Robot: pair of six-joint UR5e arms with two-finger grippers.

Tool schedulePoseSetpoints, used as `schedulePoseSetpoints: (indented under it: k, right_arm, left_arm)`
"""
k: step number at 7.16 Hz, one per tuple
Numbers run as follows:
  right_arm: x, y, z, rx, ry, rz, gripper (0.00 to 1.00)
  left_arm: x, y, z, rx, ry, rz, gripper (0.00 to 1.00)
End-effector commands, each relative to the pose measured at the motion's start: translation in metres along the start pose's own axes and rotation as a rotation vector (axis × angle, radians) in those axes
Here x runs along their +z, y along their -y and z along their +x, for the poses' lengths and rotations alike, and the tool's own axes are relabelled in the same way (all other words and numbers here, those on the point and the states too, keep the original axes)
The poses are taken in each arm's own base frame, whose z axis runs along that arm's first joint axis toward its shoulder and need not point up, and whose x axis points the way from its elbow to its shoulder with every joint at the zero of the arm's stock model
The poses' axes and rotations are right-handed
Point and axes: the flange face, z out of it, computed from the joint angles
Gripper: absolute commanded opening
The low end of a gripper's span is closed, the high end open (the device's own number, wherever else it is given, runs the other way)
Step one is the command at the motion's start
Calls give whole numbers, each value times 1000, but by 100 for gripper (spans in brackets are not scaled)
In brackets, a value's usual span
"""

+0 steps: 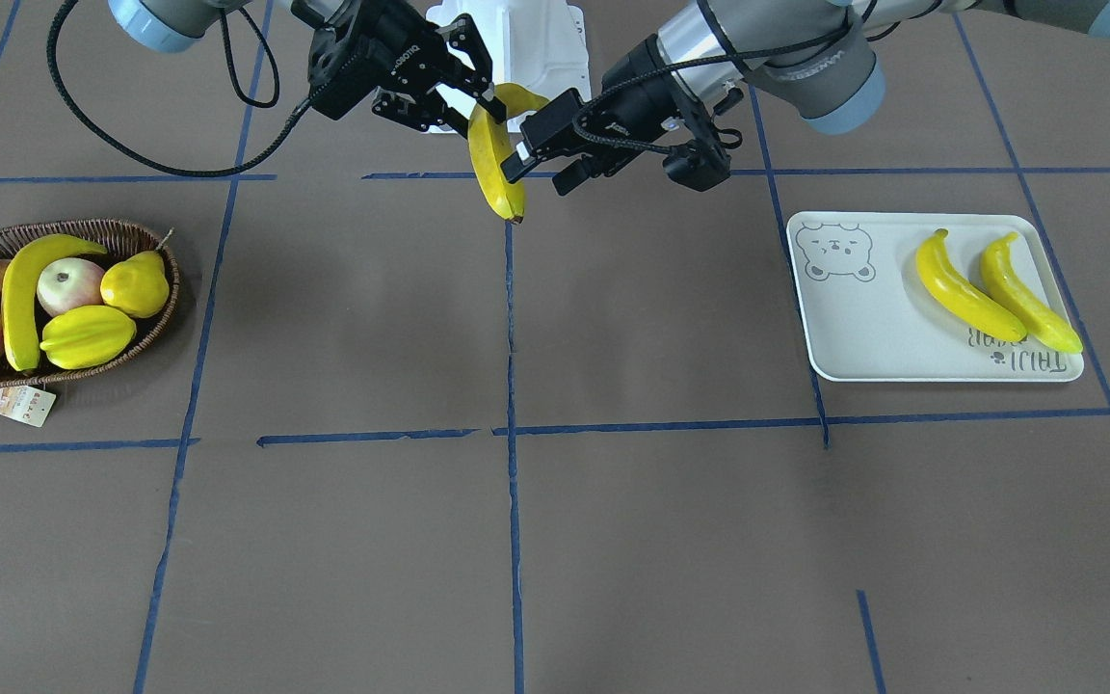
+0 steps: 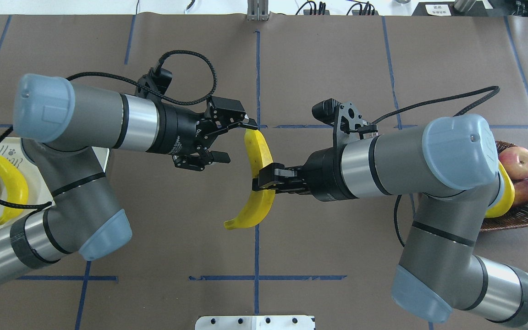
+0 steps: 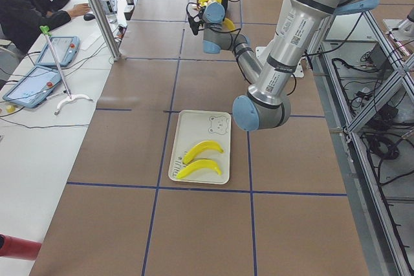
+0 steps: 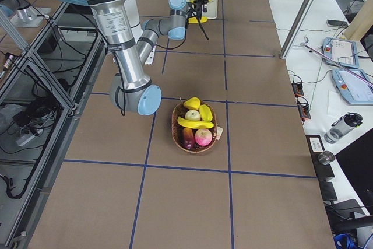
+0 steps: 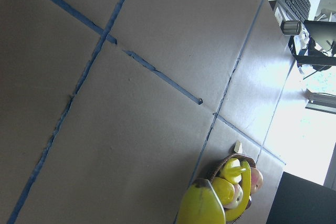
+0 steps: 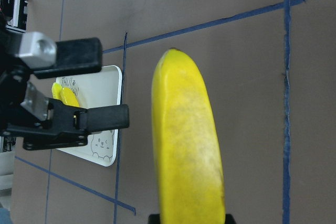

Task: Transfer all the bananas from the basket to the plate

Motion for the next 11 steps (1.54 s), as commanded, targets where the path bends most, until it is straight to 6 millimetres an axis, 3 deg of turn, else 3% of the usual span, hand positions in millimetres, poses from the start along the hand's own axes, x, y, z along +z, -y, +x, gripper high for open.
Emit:
schedulePoseSetpoints:
  k: [1,2,3,4,5,6,7,9,10,11]
  right_arm:
    - [1,-1,-2,0,3,2,1]
    - [1,-1,-3,-2,5,0,1]
    - [2,-2,-2,-1,3,-1,1]
    - [2,-2,-2,-2,2,-2,1]
    - [2,-2,-2,-4,4,-3,3]
    - [2,-2,-2,-2,2,-3,42]
    - [1,-1,-2,-4,2,0,99]
    - [-10,-4,-6,-9,16,0,100]
    - [-15,-3,-7,-8,17,6,100]
    - [-21,-1,-1,-5,8,13,100]
  left_arm:
    - [19,-17,4,0,-6,-23,99]
    - [19,-18,3,-1,-6,-25,97]
    - [19,-19,3,-1,-6,-27,57]
    - [18,-20,3,4,-6,-30,8]
    - [16,-19,-1,12,-8,-36,0]
    - [16,-19,-2,16,-10,-37,0]
    - [16,-19,-2,15,-10,-37,0]
    - [14,-15,-2,19,-7,-31,0]
    - [13,-7,-11,8,26,-29,0]
    - [2,25,-23,-17,125,-17,0]
